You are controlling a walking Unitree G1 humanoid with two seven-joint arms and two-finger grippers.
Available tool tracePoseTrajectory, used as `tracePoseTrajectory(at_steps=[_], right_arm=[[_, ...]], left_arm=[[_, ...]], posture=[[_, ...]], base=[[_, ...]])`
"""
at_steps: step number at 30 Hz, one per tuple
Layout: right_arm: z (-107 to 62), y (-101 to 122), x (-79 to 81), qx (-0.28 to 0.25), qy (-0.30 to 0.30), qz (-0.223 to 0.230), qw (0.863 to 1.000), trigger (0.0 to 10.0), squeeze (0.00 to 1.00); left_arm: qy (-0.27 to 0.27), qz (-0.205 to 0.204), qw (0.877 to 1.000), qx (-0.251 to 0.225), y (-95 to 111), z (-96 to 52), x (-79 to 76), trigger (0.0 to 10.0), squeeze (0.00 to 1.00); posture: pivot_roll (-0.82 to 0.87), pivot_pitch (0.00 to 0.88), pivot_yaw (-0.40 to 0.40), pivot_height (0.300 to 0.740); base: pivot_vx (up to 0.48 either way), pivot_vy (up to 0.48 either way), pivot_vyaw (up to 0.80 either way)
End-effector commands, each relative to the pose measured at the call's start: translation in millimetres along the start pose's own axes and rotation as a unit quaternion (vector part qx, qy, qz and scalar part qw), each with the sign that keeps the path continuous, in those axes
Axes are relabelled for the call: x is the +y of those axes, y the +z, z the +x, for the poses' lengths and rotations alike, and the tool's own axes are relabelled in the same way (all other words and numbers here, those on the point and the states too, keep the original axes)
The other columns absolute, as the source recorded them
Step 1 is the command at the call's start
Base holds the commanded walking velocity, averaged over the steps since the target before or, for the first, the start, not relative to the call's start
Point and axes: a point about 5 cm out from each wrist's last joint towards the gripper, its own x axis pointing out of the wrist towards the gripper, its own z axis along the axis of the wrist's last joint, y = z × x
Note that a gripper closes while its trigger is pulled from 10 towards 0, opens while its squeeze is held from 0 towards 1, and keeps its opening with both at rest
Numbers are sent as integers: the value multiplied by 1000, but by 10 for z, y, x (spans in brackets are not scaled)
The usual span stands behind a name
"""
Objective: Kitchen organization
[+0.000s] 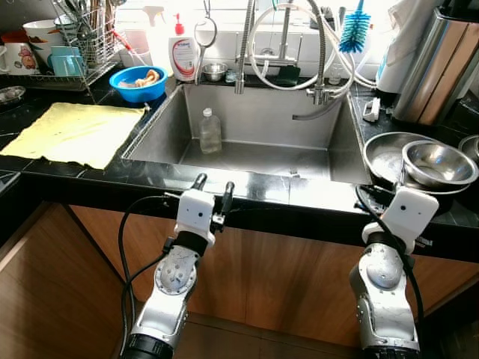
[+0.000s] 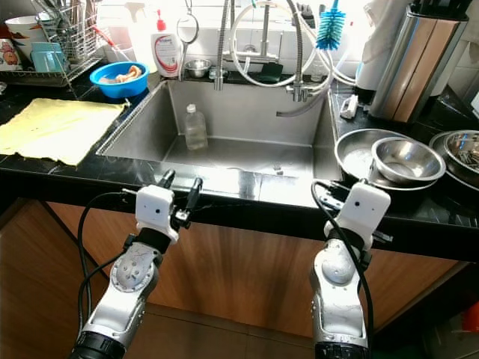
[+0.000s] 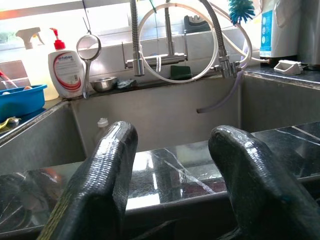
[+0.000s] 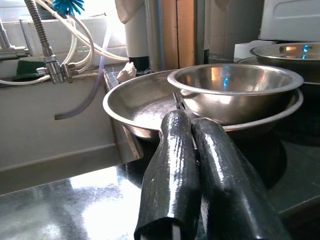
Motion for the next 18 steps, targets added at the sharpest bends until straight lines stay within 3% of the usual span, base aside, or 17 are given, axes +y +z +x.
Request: tracePoseTrajectory(at_steps=[1,4,5,6,10,14,18], right_arm=[[14,74,87,-17,19,0,1000,1137,0],[11,166,132,-49,35,-9,998,1961,0],[7,186,151,-57,43,-13,997,5373,0],[0,213,174,-66,50,-17,996,10000,0],[-20,302,239,-95,66,-30,993,10000,0],[-54,427,369,-147,116,-77,979,10000,0],[-18,444,477,-148,160,-101,971,10000,0]], left_arm=[[-7,14,1000,-6,21,11,-10,10000,0],[-8,14,1000,-6,16,7,-15,10000,0],[-8,14,1000,-6,15,5,-16,10000,0],[-8,14,1000,-6,14,3,-18,10000,0],[-10,12,1000,-6,12,2,-28,10000,0],[-13,11,1000,-6,12,8,-44,10000,0],[-12,12,1000,-7,20,24,-39,10000,0]], posture=[[-123,0,22,740],[-121,0,20,740],[-122,0,20,740],[-121,0,19,740],[-123,0,20,740],[-121,0,17,740],[-126,0,19,740]], base=[[0,0,0],[0,0,0],[0,0,0],[0,0,0],[0,0,0],[0,0,0],[0,0,0]])
